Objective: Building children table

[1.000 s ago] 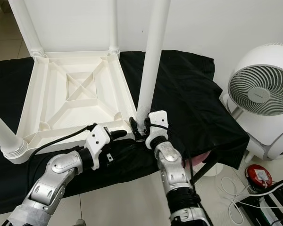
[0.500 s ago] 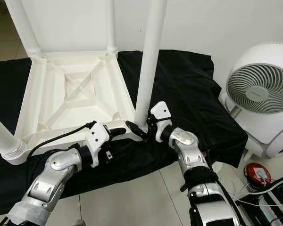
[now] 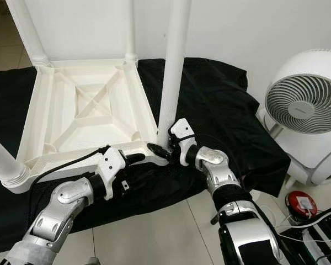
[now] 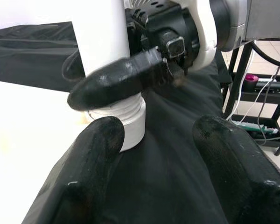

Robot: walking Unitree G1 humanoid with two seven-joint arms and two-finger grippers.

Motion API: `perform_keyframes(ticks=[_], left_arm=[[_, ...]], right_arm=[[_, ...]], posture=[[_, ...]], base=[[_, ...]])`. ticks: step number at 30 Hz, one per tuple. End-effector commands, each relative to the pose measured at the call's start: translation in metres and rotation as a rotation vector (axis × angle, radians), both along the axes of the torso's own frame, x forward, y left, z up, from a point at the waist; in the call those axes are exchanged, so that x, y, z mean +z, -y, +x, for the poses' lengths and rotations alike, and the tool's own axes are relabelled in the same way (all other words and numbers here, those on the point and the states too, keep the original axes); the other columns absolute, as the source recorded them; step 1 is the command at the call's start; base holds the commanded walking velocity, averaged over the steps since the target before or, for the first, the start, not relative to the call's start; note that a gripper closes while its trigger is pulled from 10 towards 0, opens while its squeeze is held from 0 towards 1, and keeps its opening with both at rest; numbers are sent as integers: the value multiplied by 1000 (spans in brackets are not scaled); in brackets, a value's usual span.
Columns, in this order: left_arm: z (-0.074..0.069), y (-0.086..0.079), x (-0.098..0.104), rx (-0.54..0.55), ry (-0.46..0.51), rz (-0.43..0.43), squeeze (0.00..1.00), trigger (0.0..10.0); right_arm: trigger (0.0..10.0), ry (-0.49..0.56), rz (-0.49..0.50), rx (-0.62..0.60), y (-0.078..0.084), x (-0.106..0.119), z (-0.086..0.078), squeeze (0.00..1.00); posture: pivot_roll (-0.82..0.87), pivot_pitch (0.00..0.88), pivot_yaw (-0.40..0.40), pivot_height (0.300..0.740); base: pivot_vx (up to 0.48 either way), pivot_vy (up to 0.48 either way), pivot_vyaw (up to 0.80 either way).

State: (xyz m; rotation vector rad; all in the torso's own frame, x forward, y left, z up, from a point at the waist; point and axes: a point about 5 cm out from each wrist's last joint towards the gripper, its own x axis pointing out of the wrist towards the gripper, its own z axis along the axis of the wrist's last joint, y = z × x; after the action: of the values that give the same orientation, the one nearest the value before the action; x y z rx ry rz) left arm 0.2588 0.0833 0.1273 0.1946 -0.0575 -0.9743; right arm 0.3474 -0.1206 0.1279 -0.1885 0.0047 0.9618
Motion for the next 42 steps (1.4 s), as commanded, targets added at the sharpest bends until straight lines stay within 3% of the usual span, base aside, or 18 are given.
perform_keyframes(ticks=[1, 7, 8, 9, 12, 16, 20, 22, 23, 24, 25, 32, 36, 39, 40, 41, 42], left_arm=[[0, -5, -6, 68, -16, -2, 0, 10000], [-5, -3, -9, 80, -32, -19, 0, 10000], [-6, -1, -9, 79, -33, -23, 0, 10000], [-6, -1, -9, 81, -33, -25, 0, 10000], [-6, 0, -9, 84, -33, -25, 0, 10000], [-6, -1, -8, 91, -28, -25, 0, 10000], [-6, -1, -8, 91, -24, -23, 0, 10000], [-4, -3, -8, 87, -15, -7, 0, 10000], [-4, -3, -8, 87, -15, -7, 0, 10000], [-1, -5, -7, 90, -10, -1, 0, 10000], [-1, -5, -7, 90, -10, -1, 0, 10000], [3, -7, -5, 85, -2, -2, 0, 10000], [3, -5, -5, 72, -3, -2, 0, 10000], [3, -3, -4, 65, -3, -3, 0, 10000], [4, -3, -4, 63, -3, -3, 0, 10000], [5, -3, -4, 62, -2, -3, 0, 10000], [5, -2, -4, 61, -2, -3, 0, 10000]], right_arm=[[0, -27, -14, 34, 0, -9, -5, 0], [0, -40, 25, 18, 2, -17, -9, 0], [3137, -42, 32, 0, 2, -19, -10, 0], [10000, -46, 57, -27, 0, -20, -10, 0], [10000, -49, 75, -45, -2, -21, -10, 0], [10000, -11, 72, -229, -4, -23, -10, 0], [10000, 1, 83, -302, -2, -23, -10, 0], [10000, 20, 133, -421, -1, -21, -11, 0], [10000, 20, 133, -421, -1, -21, -11, 0], [10000, 25, 167, -522, -2, -21, -15, 0], [10000, 25, 167, -522, -2, -21, -15, 0], [10000, 12, 243, -841, -4, -26, -30, 0], [10000, 1, 252, -848, -11, -27, -35, 0], [10000, 8, 248, -848, -8, -25, -34, 0], [10000, 11, 244, -855, -5, -23, -34, 345], [10000, 13, 242, -859, -3, -22, -34, 1000], [10000, 14, 244, -852, 0, -21, -33, 1000]], posture=[[8, 0, -81, 740], [6, 0, -81, 740], [7, 0, -83, 740], [8, 0, -83, 740], [8, 0, -85, 740], [11, 0, -89, 740], [11, 0, -95, 740], [12, 0, -98, 740], [12, 0, -98, 740], [8, 0, -96, 740], [8, 0, -96, 740], [-14, 0, -78, 740], [-21, 0, -74, 740], [-27, 0, -72, 740], [-27, 0, -72, 740], [-27, 0, -72, 740], [-29, 0, -73, 740]], base=[[0, 0, 0], [0, 0, 0], [0, 0, 0], [0, 0, 0], [0, 0, 0], [0, 0, 0], [0, 0, 0], [0, 0, 0], [0, 0, 0], [0, 0, 0], [0, 0, 0], [0, 0, 0], [0, 0, 0], [0, 0, 0], [0, 0, 0], [0, 0, 0], [0, 0, 0]])
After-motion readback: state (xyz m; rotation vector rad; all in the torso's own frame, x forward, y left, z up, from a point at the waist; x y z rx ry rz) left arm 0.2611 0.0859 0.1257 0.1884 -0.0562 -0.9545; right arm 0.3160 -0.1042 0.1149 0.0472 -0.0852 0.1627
